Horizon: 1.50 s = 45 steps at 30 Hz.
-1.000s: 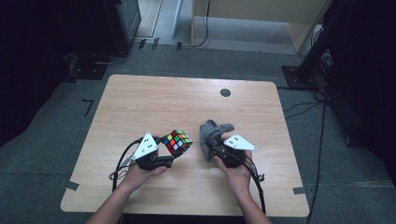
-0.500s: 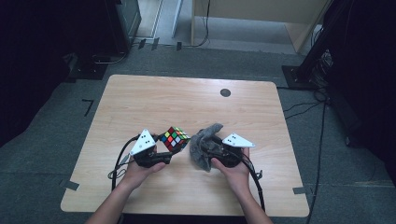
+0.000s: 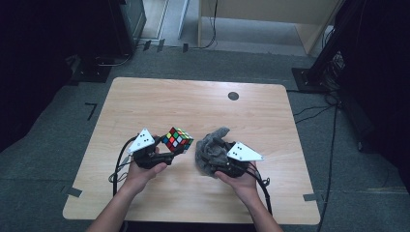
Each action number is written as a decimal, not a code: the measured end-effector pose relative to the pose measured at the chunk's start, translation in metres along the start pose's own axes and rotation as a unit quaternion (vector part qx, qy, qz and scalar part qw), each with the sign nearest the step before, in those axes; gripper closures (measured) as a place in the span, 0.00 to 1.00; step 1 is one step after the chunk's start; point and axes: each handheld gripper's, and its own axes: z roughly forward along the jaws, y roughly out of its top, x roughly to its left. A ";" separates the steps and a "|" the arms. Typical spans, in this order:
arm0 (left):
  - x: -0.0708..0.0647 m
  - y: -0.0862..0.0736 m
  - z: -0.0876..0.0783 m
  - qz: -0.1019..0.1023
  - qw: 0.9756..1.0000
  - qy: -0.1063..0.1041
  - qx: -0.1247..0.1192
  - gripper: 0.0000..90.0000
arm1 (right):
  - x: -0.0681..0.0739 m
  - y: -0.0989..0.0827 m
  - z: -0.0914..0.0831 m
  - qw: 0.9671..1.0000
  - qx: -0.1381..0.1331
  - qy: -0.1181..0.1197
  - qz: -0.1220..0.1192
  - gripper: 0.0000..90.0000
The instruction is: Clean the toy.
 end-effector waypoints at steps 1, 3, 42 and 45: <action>0.001 0.000 0.000 -0.003 1.000 -0.002 0.000 0.38 | 0.003 0.001 0.001 1.000 0.001 0.012 -0.003 0.33; 0.002 0.000 0.000 -0.007 1.000 -0.007 0.005 0.38 | 0.009 0.002 0.004 1.000 0.000 0.020 -0.014 0.32; -0.009 0.009 0.011 -0.097 0.990 -0.091 0.037 0.24 | 0.042 -0.011 0.020 0.983 0.021 -0.030 -0.181 0.38; -0.005 0.011 0.005 -0.089 0.993 -0.078 0.018 0.21 | 0.036 -0.011 0.018 0.985 0.028 -0.032 -0.167 0.38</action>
